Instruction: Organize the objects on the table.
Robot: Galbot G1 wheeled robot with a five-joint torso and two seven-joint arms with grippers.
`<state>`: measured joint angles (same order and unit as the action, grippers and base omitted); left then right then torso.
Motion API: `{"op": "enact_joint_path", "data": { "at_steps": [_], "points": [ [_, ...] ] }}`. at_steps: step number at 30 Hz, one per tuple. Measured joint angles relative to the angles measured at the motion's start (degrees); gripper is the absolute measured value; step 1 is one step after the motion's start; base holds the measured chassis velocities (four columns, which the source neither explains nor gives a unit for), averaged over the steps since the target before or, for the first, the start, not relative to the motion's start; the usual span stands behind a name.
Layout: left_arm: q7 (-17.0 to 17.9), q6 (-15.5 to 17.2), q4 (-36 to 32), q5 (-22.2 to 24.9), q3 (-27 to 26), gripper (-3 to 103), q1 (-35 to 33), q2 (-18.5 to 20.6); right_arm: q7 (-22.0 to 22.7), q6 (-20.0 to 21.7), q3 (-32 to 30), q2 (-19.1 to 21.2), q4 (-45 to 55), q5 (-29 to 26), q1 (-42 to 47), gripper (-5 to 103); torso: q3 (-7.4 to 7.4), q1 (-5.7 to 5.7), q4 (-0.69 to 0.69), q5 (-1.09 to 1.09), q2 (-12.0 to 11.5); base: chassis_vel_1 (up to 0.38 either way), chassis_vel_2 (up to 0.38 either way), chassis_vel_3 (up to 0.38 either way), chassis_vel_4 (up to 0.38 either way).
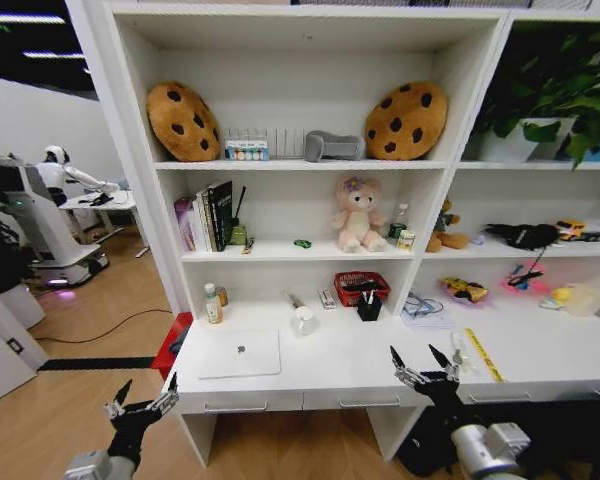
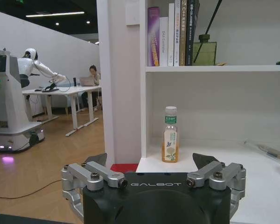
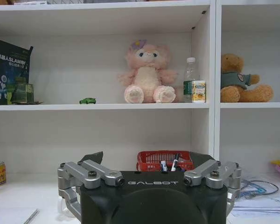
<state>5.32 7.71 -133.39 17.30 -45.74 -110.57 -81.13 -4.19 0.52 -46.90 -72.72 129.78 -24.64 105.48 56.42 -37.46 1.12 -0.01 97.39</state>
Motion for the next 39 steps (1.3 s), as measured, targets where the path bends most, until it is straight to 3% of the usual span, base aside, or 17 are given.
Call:
{"op": "enact_joint_path", "data": {
  "at_steps": [39],
  "points": [
    [0.0, 0.0, 0.0, 0.0, 0.0, 100, 0.0, 0.0, 0.0, 0.0, 0.0, 0.0, 0.0, 0.0, 0.0, 100, -0.01, 0.03, -0.01, 0.01, 0.0, 0.132, -0.135, -0.132, 0.134]
  ]
}}
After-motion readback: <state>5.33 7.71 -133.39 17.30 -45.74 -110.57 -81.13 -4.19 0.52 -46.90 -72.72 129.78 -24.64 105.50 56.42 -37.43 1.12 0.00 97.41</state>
